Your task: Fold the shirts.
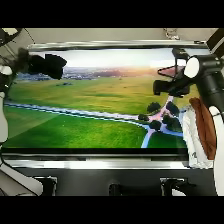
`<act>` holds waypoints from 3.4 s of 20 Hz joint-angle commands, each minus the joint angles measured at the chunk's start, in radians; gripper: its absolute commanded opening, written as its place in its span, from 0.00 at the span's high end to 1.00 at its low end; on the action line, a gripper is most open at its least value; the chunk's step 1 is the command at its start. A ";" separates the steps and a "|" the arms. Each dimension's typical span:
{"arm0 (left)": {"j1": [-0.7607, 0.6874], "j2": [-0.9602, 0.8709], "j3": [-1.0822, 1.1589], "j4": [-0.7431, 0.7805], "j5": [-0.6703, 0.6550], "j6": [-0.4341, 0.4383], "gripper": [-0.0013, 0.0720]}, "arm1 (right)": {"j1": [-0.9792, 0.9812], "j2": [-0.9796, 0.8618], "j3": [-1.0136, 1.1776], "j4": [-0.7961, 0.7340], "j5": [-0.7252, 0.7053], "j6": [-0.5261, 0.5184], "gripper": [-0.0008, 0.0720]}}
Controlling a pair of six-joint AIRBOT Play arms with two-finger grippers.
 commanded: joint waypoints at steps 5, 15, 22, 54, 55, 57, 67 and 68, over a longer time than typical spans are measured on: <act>-0.235 0.546 0.000 -0.004 -0.378 0.360 0.95 | 0.000 0.294 0.005 -0.152 0.004 -0.007 0.07; -0.885 0.491 -0.293 0.123 -0.496 0.272 0.95 | 0.000 0.571 0.005 -0.152 0.097 -0.007 0.07; -0.966 0.364 -0.298 0.220 -0.496 0.193 0.03 | 0.000 0.539 0.002 -0.122 0.185 0.002 0.07; -0.043 0.276 -0.826 -0.021 -0.357 0.346 0.15 | 0.000 0.394 -0.922 0.504 0.074 -0.033 0.01; -0.045 0.257 -0.826 -0.015 -0.376 0.346 0.15 | 0.000 0.394 -0.922 0.505 0.074 -0.033 0.01; -0.053 0.232 -0.826 -0.016 -0.384 0.346 0.15 | 0.000 0.394 -0.922 0.509 0.074 -0.025 0.02; -0.082 0.212 -0.826 -0.015 -0.282 0.334 0.95 | 0.000 0.379 -0.958 0.524 -0.013 0.000 0.02; -0.082 0.211 -0.826 -0.016 -0.284 0.334 0.95 | 0.000 0.367 -0.983 0.531 -0.028 0.001 0.02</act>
